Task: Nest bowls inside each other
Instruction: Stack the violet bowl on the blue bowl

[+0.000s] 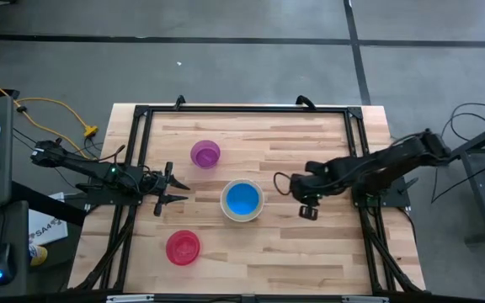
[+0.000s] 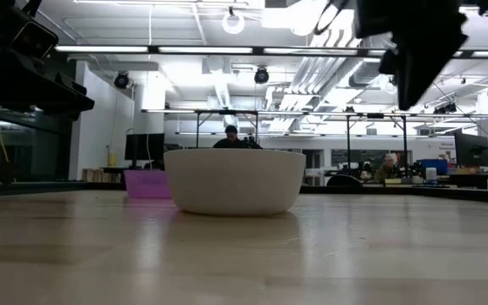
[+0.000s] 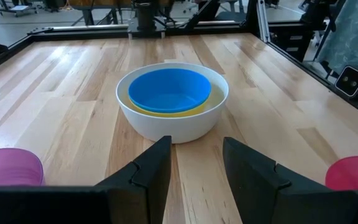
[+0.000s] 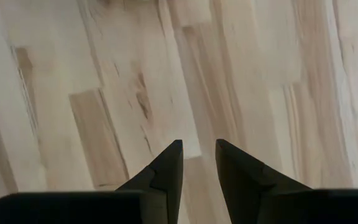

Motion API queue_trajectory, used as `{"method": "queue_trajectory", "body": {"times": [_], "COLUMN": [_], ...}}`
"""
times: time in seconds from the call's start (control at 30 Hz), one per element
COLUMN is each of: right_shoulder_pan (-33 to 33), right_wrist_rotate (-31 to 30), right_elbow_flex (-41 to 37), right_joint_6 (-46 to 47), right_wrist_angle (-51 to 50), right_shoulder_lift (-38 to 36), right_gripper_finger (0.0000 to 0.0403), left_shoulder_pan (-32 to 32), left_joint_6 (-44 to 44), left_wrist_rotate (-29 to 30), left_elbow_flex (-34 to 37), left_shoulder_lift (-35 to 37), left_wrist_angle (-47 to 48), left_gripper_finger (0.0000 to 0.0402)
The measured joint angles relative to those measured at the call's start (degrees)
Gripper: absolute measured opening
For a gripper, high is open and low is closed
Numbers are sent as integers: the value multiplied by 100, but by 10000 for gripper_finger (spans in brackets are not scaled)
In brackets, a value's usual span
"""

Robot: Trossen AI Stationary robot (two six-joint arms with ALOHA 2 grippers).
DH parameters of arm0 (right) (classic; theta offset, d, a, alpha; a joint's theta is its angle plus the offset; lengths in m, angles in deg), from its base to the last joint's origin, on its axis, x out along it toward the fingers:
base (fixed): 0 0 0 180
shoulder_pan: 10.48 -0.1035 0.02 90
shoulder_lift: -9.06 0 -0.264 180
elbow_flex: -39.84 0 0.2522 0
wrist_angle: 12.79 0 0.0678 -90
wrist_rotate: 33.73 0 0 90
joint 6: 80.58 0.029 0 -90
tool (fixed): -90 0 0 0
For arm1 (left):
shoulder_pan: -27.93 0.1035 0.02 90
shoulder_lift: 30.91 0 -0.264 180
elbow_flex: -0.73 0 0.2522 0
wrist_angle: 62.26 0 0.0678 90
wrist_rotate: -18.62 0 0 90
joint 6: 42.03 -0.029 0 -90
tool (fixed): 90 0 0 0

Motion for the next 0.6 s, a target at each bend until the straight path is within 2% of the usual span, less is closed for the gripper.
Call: {"method": "queue_trajectory", "body": {"times": [0.3, 0.6], "right_shoulder_pan": [2, 2], "right_wrist_rotate": [-5, -51], "right_elbow_flex": [-1072, -1477], "right_joint_6": [12, -8], "right_wrist_angle": [428, 692], "right_shoulder_lift": [-885, -1111], "right_gripper_finger": [89, 89], "left_shoulder_pan": [0, -1], "left_joint_6": [0, 0], "left_wrist_rotate": [2, 2], "left_elbow_flex": [0, 0], "left_shoulder_lift": [0, 2], "left_wrist_angle": [-2, -2], "left_gripper_finger": [145, 145]}}
